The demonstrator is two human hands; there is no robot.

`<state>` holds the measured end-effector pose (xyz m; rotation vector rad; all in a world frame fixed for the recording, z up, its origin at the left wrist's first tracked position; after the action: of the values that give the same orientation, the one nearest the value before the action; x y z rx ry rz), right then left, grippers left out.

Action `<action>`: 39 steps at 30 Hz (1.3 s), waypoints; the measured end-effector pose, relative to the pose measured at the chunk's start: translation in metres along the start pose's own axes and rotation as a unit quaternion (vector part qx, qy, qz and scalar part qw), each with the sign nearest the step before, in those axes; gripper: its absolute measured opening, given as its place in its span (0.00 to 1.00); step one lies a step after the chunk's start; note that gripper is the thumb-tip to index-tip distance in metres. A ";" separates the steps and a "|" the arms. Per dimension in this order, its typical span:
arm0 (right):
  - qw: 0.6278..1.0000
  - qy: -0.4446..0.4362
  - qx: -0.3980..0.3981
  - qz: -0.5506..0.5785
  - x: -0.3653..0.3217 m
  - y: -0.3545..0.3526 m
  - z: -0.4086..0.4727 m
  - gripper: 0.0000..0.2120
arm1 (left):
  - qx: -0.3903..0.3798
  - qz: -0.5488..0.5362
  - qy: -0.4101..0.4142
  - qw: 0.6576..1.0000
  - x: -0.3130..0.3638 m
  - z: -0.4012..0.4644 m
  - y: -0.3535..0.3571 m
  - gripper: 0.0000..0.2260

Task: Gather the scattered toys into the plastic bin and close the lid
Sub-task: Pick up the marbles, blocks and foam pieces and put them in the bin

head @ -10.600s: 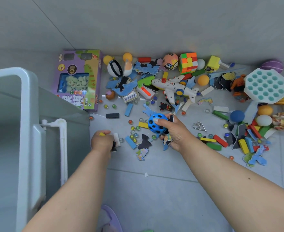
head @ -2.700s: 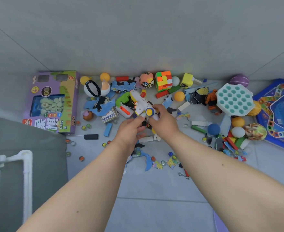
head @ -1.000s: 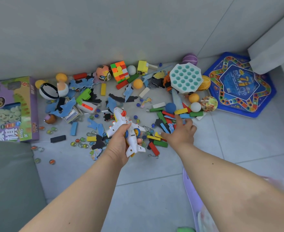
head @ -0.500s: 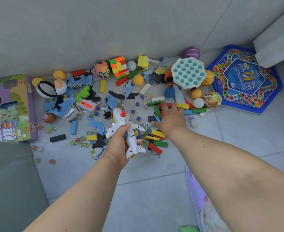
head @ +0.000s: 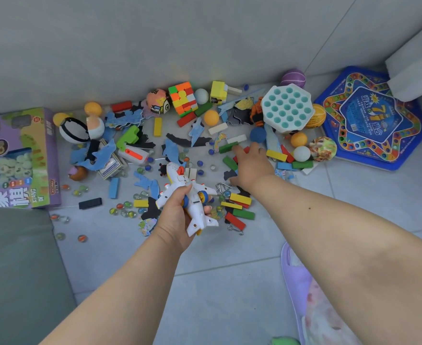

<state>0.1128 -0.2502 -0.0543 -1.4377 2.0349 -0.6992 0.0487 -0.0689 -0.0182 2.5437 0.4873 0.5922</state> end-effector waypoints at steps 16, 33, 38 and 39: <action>0.999 0.005 -0.028 -0.043 -0.014 -0.006 0.011 0.32 | -0.012 -0.025 -0.008 1.000 0.002 -0.002 -0.006 0.16; 0.899 -0.131 -0.024 0.417 -0.072 -0.045 -0.030 0.11 | 0.003 -0.008 0.046 0.999 0.021 0.007 -0.004 0.14; 0.963 -0.207 0.063 0.159 -0.135 -0.035 -0.076 0.15 | -0.044 -0.054 0.083 0.994 0.032 0.008 -0.004 0.27; 0.966 -0.207 0.097 0.121 -0.142 -0.030 -0.083 0.16 | -0.056 -0.084 0.091 0.991 0.034 0.006 -0.003 0.26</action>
<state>0.1151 -0.1160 0.0450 -1.0920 1.7225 -0.4363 0.0796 -0.0539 -0.0133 2.3268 0.7038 0.7697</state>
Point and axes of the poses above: each hand's wrist, its own z-axis towards the middle knuckle, its own y-axis out of the palm, x = y × z, the point moved 4 cm from there along z, towards the middle knuckle, and after that the axes turned 13 degrees about -x, right-handed, at the moved point
